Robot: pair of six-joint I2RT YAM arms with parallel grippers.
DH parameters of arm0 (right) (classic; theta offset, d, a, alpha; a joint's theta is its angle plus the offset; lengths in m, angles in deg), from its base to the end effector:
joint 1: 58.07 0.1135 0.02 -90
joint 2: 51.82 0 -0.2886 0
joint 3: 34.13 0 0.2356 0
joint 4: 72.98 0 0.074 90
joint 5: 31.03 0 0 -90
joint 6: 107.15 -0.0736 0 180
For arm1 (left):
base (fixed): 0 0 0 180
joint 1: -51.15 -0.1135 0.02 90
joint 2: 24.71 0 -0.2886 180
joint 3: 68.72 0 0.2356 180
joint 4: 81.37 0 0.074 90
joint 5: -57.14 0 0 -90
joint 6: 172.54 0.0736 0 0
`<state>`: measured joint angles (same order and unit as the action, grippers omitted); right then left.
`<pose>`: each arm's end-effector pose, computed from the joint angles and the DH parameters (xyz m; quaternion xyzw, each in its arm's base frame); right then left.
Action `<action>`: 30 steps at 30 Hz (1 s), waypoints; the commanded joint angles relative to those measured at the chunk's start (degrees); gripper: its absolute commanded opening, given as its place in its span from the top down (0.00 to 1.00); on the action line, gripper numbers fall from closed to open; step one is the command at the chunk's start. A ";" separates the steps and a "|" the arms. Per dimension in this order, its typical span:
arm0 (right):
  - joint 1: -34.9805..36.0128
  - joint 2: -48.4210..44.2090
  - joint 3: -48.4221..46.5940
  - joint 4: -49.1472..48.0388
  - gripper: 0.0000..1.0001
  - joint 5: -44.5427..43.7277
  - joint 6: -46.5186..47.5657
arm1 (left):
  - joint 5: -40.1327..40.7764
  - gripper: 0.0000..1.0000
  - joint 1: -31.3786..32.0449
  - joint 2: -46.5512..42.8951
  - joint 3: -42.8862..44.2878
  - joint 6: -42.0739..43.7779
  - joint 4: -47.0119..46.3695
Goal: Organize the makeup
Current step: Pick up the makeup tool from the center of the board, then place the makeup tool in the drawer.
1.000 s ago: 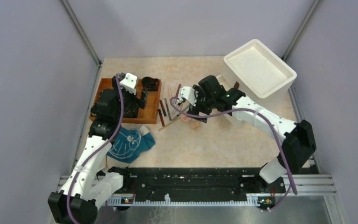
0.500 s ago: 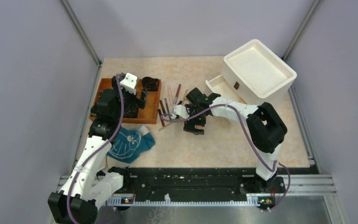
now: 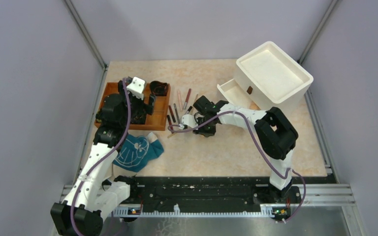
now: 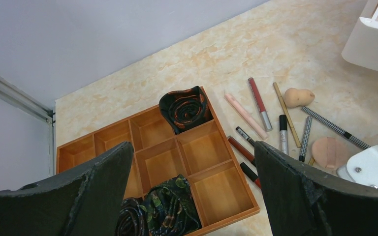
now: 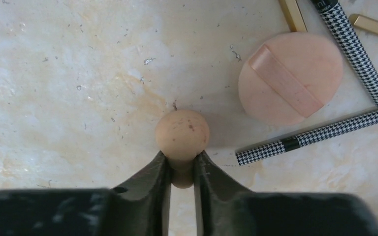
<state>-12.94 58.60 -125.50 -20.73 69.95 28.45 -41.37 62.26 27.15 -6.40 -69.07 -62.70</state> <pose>0.2654 0.2865 0.1685 -0.7098 0.6790 0.0937 0.1621 0.2125 -0.0528 0.3623 0.2079 0.7262 -0.0426 0.6539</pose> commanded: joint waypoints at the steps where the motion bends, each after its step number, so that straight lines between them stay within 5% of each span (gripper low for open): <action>1: 0.78 -1.84 -2.31 1.95 0.89 0.18 -0.45 | 0.36 0.01 -0.30 -1.36 1.30 0.40 -1.20; 10: 0.76 -15.25 -0.14 4.62 0.95 -1.83 -4.11 | 0.38 0.01 -0.31 -1.32 1.51 0.50 -1.02; 17: -0.69 -26.46 -0.52 -0.22 0.95 -14.43 -8.23 | 0.08 0.01 -0.30 -1.28 1.69 0.41 -0.94; 30: -9.79 -25.45 -11.26 2.27 0.95 -23.10 -9.57 | 0.40 0.01 -0.30 -1.76 1.80 0.53 -0.84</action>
<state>-21.34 32.24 -133.35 -18.28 50.46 19.99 -41.35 62.18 26.49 -6.40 -68.91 -62.26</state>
